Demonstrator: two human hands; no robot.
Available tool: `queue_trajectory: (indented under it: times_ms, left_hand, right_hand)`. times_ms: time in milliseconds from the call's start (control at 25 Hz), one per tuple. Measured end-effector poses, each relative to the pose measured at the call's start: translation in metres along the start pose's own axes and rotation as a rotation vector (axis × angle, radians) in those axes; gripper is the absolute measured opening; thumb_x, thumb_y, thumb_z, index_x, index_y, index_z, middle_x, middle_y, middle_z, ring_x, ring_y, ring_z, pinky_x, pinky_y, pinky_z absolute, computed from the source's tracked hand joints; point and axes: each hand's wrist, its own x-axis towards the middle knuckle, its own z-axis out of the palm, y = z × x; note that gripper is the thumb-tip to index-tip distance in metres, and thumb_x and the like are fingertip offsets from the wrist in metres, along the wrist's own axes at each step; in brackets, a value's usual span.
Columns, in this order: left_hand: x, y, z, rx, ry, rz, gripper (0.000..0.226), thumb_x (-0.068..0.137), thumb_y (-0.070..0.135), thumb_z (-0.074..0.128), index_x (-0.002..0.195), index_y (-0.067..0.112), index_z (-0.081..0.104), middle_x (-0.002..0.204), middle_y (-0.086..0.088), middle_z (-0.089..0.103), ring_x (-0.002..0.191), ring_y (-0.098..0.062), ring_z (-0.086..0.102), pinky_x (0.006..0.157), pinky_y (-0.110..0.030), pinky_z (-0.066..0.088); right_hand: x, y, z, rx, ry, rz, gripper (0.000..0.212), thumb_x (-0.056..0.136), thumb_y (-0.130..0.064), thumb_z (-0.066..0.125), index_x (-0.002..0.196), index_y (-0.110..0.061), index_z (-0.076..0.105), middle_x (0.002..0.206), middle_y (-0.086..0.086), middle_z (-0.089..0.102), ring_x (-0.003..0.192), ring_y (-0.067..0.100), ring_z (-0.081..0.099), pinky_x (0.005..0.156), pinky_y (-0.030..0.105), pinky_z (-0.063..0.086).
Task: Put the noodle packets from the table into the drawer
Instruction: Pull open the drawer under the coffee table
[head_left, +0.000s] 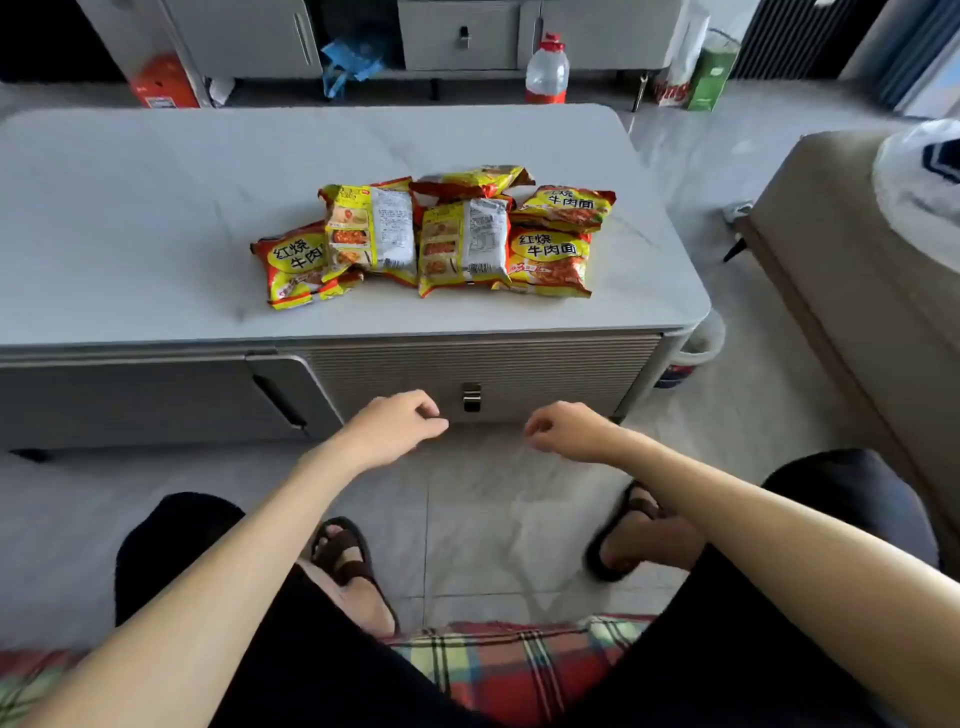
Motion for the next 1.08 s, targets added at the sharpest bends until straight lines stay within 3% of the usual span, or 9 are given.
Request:
queue_trajectory:
  times_ms: [80,160,320,400,560,720,800,960,1080]
  left_hand:
    - [0.009,-0.007,-0.002,-0.001,0.092,-0.019,0.027,0.088,0.050,0.054,0.107,0.033,0.061,0.103,0.010,0.066,0.095,-0.017,0.064,0.086,-0.037,0.052]
    - [0.023,-0.017,0.005,0.009,0.110,-0.051,0.026,0.088,0.049,0.055,0.108,0.033,0.060,0.102,0.013,0.063,0.099,-0.017,0.062,0.086,-0.037,0.050]
    - [0.061,-0.032,0.029,-0.018,0.116,-0.083,0.027,0.089,0.047,0.055,0.112,0.033,0.060,0.117,0.010,0.062,0.104,-0.015,0.056,0.078,-0.030,0.040]
    - [0.083,-0.033,0.029,-0.013,0.146,-0.070,0.028,0.090,0.043,0.055,0.114,0.030,0.060,0.120,0.010,0.062,0.104,-0.014,0.057,0.077,-0.029,0.037]
    - [0.099,-0.028,0.016,-0.061,0.288,0.018,0.028,0.091,0.033,0.058,0.117,0.024,0.059,0.125,0.009,0.055,0.102,-0.015,0.059,0.086,-0.034,0.046]
    - [0.102,-0.013,0.012,0.026,0.470,0.144,0.034,0.091,0.023,0.061,0.124,0.015,0.056,0.135,-0.001,0.047,0.117,-0.020,0.052,0.091,-0.028,0.043]
    - [0.100,-0.005,0.015,0.159,0.507,0.183,0.041,0.090,0.025,0.062,0.129,0.013,0.053,0.141,-0.008,0.042,0.127,-0.024,0.043,0.101,-0.032,0.040]
    - [0.090,0.000,0.025,0.356,0.287,0.160,0.051,0.094,0.034,0.054,0.140,0.017,0.043,0.144,-0.004,0.047,0.132,-0.024,0.039,0.111,-0.035,0.028]
    - [0.071,0.004,0.029,0.360,0.228,0.161,0.044,0.094,0.025,0.051,0.137,0.017,0.047,0.136,-0.003,0.058,0.125,-0.024,0.048,0.106,-0.034,0.032]
  right_hand:
    - [0.020,0.000,0.005,0.184,0.074,0.033,0.023,0.090,-0.022,0.056,0.104,-0.018,0.074,0.090,-0.001,0.071,0.095,0.021,0.068,0.078,0.025,0.050]
    - [0.048,-0.004,0.017,0.264,0.061,0.072,0.022,0.089,-0.022,0.056,0.103,-0.019,0.074,0.088,-0.002,0.070,0.091,0.020,0.066,0.072,0.022,0.048]
    - [0.119,-0.010,0.058,0.143,-0.026,0.057,0.035,0.089,-0.017,0.058,0.123,-0.008,0.065,0.126,0.012,0.063,0.129,0.031,0.041,0.102,0.030,0.036]
    - [0.158,-0.012,0.069,0.185,-0.044,0.080,0.040,0.089,-0.016,0.058,0.128,-0.007,0.061,0.130,0.014,0.059,0.131,0.033,0.035,0.105,0.031,0.032]
    - [0.188,-0.015,0.083,0.310,-0.030,0.133,0.034,0.087,-0.014,0.056,0.118,-0.009,0.067,0.105,-0.005,0.060,0.129,0.028,0.037,0.102,0.031,0.039]
    - [0.182,-0.007,0.101,0.212,0.026,0.176,0.030,0.081,-0.023,0.061,0.109,-0.012,0.064,0.127,0.006,0.044,0.103,0.033,0.060,0.087,0.033,0.049]
    - [0.171,-0.005,0.109,0.171,-0.010,0.165,0.033,0.081,-0.026,0.063,0.112,-0.014,0.063,0.131,0.008,0.038,0.096,0.035,0.063,0.087,0.035,0.051]
    - [0.136,-0.004,0.097,0.065,-0.170,0.095,0.041,0.086,-0.024,0.060,0.125,-0.014,0.060,0.138,0.011,0.047,0.119,0.030,0.054,0.101,0.035,0.044]
    - [0.092,-0.011,0.058,-0.135,-0.122,-0.079,0.032,0.088,-0.026,0.051,0.116,-0.019,0.064,0.117,0.011,0.067,0.105,0.033,0.063,0.083,0.036,0.051]
